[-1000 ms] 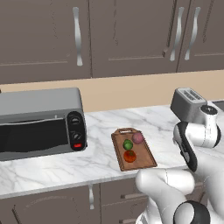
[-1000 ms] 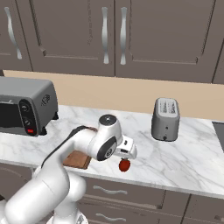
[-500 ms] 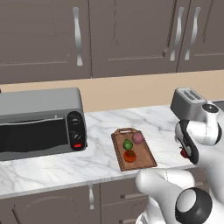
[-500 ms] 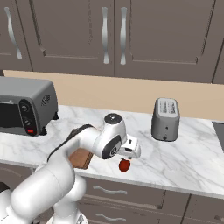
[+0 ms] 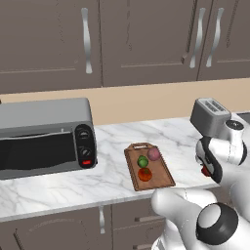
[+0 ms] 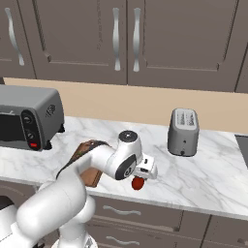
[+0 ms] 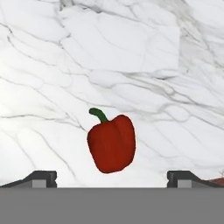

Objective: Place the avocado, onion, tomato, and bell pepper on the cutting board.

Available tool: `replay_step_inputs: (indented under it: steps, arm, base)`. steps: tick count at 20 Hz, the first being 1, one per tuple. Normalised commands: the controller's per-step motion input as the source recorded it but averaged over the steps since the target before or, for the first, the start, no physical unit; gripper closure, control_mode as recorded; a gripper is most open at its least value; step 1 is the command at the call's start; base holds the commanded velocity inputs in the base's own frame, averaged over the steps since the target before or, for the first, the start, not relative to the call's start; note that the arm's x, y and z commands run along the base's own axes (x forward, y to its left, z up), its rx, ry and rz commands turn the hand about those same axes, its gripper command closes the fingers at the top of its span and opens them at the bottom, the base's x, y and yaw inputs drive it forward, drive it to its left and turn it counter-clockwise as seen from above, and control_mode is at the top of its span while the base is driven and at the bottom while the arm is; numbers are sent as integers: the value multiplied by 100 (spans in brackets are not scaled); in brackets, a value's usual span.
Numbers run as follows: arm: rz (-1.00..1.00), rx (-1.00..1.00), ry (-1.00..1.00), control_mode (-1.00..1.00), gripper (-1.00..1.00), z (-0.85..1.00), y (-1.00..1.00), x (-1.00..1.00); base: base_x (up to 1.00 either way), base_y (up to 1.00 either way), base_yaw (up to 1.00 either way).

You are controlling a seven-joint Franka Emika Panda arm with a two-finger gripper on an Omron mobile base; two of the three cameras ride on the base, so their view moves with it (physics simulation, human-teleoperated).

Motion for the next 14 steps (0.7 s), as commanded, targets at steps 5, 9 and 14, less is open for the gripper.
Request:
replay_step_inputs:
  steps: [5, 9, 14]
  arm:
    - [0, 0, 0, -100, -100, -25, 0, 0]
    - [0, 0, 0, -100, -100, -24, 0, 0]
    - [0, 0, 0, -100, -100, -18, 0, 0]
  base:
    - [0, 0, 0]
    - [0, 0, 0]
    - [0, 0, 0]
